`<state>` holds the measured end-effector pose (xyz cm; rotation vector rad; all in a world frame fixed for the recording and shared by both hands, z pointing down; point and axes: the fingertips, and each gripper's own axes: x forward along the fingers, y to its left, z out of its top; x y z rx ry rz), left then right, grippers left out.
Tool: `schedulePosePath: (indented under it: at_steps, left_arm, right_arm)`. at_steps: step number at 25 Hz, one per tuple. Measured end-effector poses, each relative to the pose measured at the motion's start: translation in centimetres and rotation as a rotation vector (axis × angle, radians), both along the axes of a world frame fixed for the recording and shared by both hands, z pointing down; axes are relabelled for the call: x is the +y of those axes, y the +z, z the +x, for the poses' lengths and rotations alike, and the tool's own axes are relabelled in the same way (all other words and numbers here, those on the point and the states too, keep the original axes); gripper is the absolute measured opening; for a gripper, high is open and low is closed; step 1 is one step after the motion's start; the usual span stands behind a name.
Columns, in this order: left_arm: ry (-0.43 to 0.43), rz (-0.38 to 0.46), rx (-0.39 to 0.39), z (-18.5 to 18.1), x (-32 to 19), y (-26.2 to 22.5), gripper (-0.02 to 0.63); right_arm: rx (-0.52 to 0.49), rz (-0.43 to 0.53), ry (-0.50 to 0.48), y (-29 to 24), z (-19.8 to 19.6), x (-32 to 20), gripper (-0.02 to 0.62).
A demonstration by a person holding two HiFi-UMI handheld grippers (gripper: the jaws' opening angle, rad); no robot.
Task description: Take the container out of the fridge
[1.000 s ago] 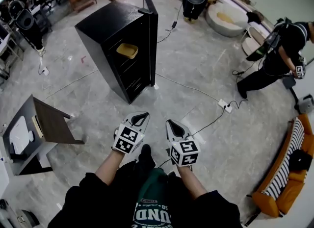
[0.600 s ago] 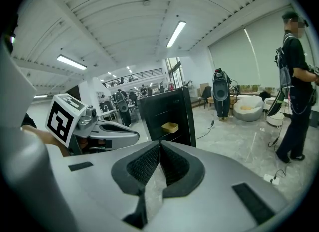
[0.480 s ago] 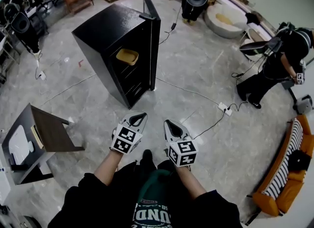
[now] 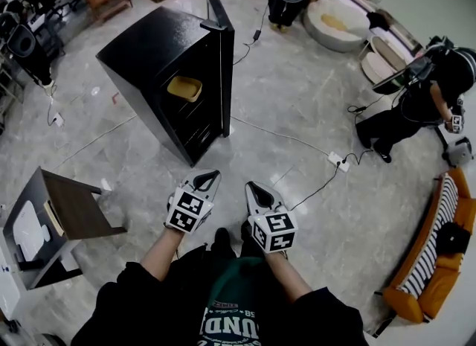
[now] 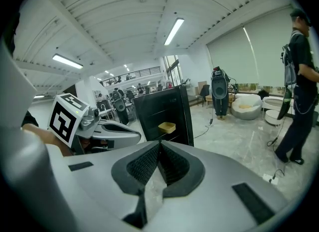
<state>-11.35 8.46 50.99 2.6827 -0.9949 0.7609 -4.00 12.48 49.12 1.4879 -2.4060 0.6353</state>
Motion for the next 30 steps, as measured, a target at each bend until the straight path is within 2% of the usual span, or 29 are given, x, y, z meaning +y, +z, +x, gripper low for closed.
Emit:
schedulePosePath:
  at_steps: [8, 17, 30]
  left_arm:
    - [-0.032, -0.011, -0.006, 2.5, -5.5, 0.8, 0.014]
    - [-0.119, -0.012, -0.002, 5.7, -12.8, 0.6, 0.014]
    - [-0.279, -0.026, -0.040, 7.3, -17.6, 0.7, 0.014]
  right_arm:
    - [-0.007, 0.003, -0.041, 0.6, 2.4, -5.9, 0.035]
    - [-0.010, 0.003, -0.124, 0.3, 5.8, -13.7, 0.035]
    - [-0.025, 0.005, -0.282, 0.5, 8.7, -19.2, 0.035]
